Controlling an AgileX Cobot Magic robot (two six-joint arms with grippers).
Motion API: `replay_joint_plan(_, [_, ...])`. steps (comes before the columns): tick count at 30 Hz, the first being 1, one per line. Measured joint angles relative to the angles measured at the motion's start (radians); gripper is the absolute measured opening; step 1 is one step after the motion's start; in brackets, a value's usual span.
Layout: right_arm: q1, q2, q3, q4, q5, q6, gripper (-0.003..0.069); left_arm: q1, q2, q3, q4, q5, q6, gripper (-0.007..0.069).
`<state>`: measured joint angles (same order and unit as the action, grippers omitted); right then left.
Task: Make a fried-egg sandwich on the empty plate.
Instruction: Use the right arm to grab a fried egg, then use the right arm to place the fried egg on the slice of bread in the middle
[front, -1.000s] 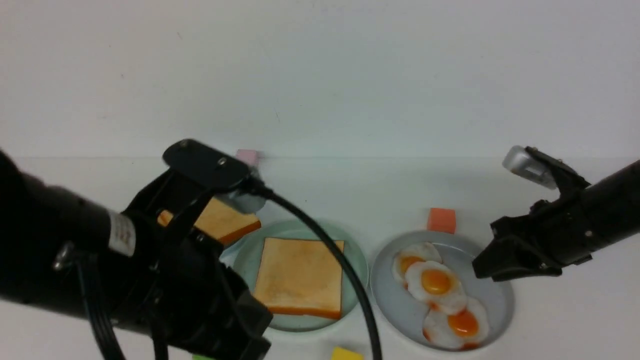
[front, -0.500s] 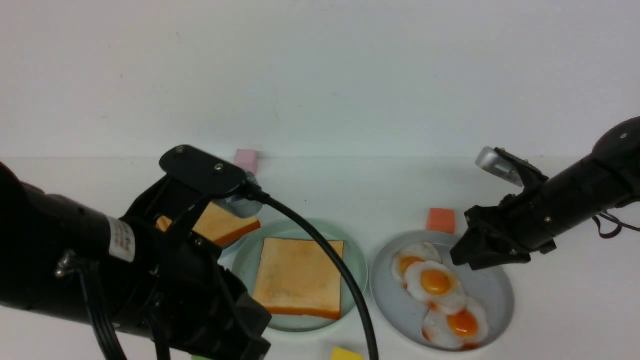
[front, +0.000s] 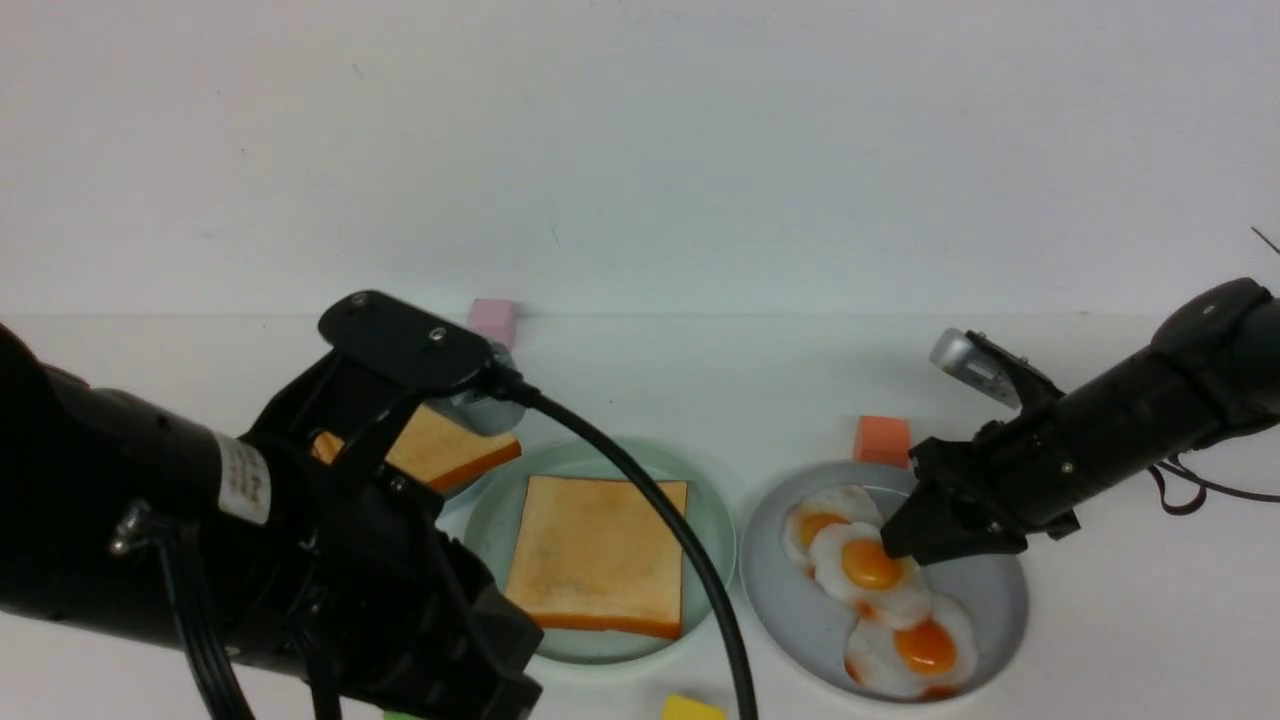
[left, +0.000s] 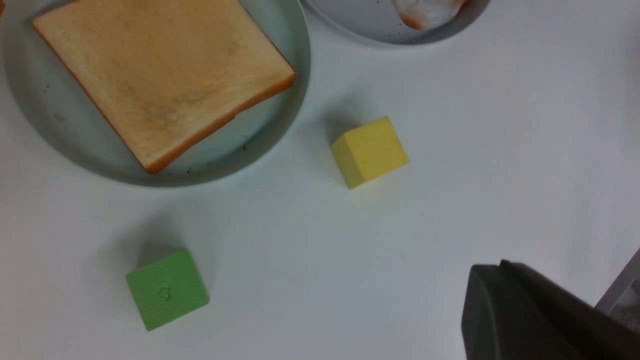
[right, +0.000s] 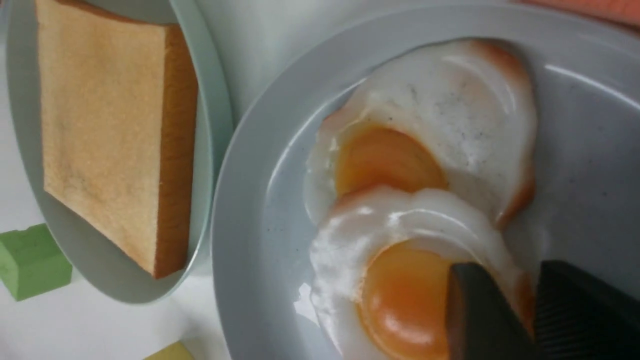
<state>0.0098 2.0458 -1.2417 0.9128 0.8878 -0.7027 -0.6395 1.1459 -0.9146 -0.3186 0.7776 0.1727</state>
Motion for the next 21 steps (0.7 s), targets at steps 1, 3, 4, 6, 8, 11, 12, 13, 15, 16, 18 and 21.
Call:
replay_joint_plan(1, [0.000, 0.000, 0.000, 0.000, 0.000, 0.000, 0.0142, 0.000, 0.000, 0.000, 0.000, 0.000, -0.005, -0.0013])
replay_joint_plan(3, [0.000, 0.000, 0.000, -0.003, 0.004, -0.002, 0.0078, 0.000, 0.000, 0.000, 0.000, 0.000, -0.016, -0.0013])
replay_joint_plan(4, [0.000, 0.000, 0.000, -0.003, 0.004, -0.002, 0.0051, 0.000, 0.000, 0.000, 0.000, 0.000, -0.020, -0.0013])
replay_joint_plan(6, [0.000, 0.000, 0.000, -0.003, 0.007, -0.002, 0.0012, 0.000, 0.000, 0.000, 0.000, 0.000, -0.024, -0.0013])
replay_joint_plan(8, [0.000, -0.006, 0.000, -0.004, 0.007, -0.002, 0.0005, 0.000, 0.000, 0.000, 0.000, 0.004, -0.025, -0.0013])
replay_joint_plan(11, [0.000, -0.038, 0.000, -0.011, 0.007, -0.002, 0.0005, 0.000, 0.000, 0.000, 0.000, 0.011, -0.032, -0.0013])
replay_joint_plan(12, [0.000, -0.061, 0.000, -0.012, 0.008, 0.000, 0.0005, 0.000, 0.000, 0.000, 0.003, 0.016, -0.036, -0.0013])
replay_joint_plan(13, [0.000, -0.079, 0.000, -0.016, 0.011, 0.009, 0.0005, 0.000, 0.000, 0.000, 0.010, 0.019, -0.041, -0.0013])
replay_joint_plan(15, [0.004, -0.122, -0.012, -0.046, 0.019, 0.043, 0.0005, 0.000, 0.000, 0.000, 0.034, 0.023, -0.051, -0.0013])
replay_joint_plan(16, [0.011, -0.146, -0.023, -0.076, 0.022, 0.064, 0.0005, 0.000, 0.000, 0.000, 0.047, 0.023, -0.058, -0.0013])
replay_joint_plan(18, [0.054, -0.197, -0.073, -0.183, 0.023, 0.152, 0.0005, 0.002, 0.000, 0.000, 0.083, 0.025, -0.086, -0.0013])
replay_joint_plan(21, [0.145, -0.227, -0.152, -0.320, 0.037, 0.267, 0.0006, 0.022, -0.005, 0.000, 0.127, 0.034, -0.119, -0.0013])
